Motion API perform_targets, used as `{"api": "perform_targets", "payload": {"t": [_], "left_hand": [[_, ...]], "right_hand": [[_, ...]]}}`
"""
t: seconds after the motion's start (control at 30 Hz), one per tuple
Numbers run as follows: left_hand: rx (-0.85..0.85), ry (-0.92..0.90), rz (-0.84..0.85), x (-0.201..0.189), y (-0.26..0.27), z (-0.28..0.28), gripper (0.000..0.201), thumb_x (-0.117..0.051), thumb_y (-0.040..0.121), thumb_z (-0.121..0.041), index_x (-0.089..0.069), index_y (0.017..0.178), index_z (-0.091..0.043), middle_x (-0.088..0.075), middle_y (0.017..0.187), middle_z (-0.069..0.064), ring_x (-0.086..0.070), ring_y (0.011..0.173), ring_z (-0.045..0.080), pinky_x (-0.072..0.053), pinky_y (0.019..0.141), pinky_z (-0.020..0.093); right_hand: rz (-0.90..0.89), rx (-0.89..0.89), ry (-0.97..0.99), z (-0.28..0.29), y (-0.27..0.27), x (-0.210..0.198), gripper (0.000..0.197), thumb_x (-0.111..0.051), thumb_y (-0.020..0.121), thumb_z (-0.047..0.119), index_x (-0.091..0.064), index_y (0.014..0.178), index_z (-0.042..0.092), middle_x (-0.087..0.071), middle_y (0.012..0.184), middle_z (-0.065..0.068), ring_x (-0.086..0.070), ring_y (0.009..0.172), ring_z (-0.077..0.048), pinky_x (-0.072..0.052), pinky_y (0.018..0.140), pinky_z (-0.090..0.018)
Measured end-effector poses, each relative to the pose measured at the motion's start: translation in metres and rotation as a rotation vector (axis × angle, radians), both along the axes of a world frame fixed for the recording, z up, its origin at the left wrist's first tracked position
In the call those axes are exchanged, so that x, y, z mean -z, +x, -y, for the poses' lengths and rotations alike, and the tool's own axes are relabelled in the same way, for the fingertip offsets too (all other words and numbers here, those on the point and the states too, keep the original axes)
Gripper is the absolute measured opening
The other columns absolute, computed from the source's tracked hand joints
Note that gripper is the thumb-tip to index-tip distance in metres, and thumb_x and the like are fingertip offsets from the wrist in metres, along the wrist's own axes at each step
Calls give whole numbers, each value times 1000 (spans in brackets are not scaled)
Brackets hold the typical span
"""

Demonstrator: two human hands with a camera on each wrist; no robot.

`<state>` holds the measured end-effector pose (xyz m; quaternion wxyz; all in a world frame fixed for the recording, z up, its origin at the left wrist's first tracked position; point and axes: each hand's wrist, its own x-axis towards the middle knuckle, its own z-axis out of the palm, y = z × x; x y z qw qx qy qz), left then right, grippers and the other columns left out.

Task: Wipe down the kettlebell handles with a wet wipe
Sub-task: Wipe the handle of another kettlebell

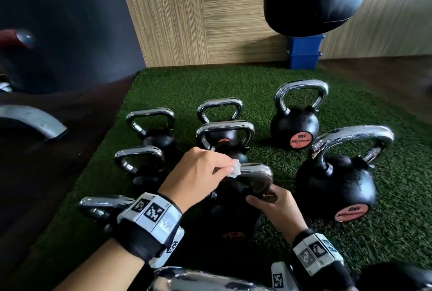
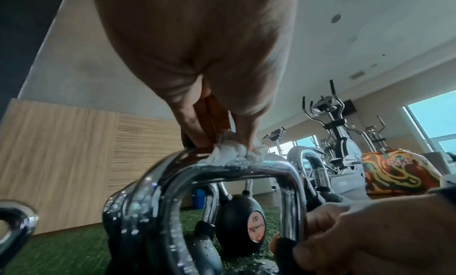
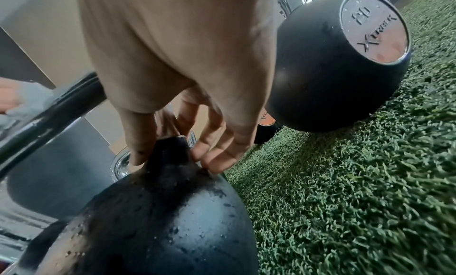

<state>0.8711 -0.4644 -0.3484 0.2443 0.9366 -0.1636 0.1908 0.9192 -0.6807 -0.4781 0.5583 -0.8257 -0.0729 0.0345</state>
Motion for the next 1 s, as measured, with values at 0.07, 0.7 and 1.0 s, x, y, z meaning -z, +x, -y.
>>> {"api": "perform_targets", "payload": {"t": [0.07,0.7,1.0], "left_hand": [[-65,-39,11,2,-4,-14,20,-74,92,-27,-79,110,-33,-74,110,-25,-66,102,-14,-54,91,11],[-169,-425,-180,40,-26,-73,23,-76,91,-22,-78,111,-34,-73,105,-28,-67,102,-13,-47,84,1],[-71,-843,-232,82,-27,-79,36,-72,91,-4,-80,101,-37,-78,107,-8,-73,104,7,-58,84,16]], "right_hand": [[35,14,-9,1,0,4,16,-89,69,39,-77,78,33,-77,81,14,-71,78,-3,-56,70,-30],[123,67,-16,-2,-7,15,23,-86,73,43,-74,82,25,-75,75,11,-69,69,2,-51,59,-13],[115,75,-30,-2,-10,13,24,-85,74,45,-72,79,26,-73,73,19,-67,66,3,-46,57,-14]]}}
